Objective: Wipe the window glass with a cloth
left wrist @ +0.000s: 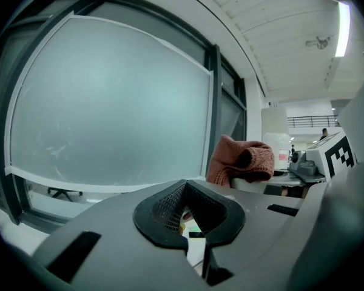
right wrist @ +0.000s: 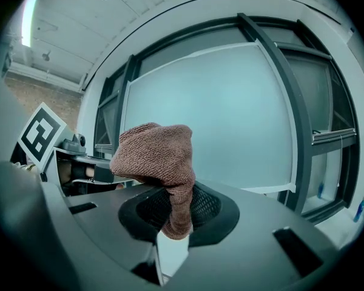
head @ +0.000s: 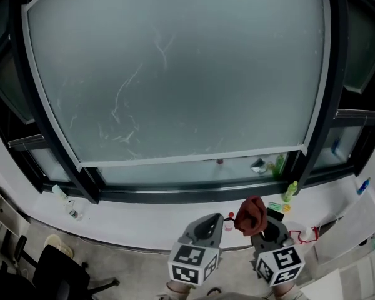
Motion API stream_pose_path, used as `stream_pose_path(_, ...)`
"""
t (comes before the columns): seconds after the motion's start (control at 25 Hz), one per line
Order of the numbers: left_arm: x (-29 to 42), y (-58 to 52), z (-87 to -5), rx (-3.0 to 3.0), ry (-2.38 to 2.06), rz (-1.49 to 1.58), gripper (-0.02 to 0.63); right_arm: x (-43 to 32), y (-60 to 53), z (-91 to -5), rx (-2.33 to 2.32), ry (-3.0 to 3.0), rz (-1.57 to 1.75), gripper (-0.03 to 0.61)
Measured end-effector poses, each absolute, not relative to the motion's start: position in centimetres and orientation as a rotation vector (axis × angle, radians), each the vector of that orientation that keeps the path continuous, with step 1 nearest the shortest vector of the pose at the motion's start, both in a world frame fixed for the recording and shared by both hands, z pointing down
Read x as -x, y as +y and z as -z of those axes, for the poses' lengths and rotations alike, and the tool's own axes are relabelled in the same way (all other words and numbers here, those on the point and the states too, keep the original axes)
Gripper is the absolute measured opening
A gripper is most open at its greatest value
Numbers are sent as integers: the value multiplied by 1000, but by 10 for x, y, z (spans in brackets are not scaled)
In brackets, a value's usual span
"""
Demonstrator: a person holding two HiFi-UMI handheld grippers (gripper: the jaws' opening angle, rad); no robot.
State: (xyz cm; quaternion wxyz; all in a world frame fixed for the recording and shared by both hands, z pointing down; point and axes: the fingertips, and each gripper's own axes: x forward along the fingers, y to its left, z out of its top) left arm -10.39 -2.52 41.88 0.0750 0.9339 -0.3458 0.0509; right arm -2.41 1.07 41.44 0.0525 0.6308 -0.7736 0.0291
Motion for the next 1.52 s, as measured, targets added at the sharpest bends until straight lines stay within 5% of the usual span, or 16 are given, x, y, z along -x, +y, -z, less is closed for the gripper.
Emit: stream_pose_path(1.52, 16, -268, -406, -2786, -1128, -169, 5, -62, -252, -384, -1767, -2377, 71, 48)
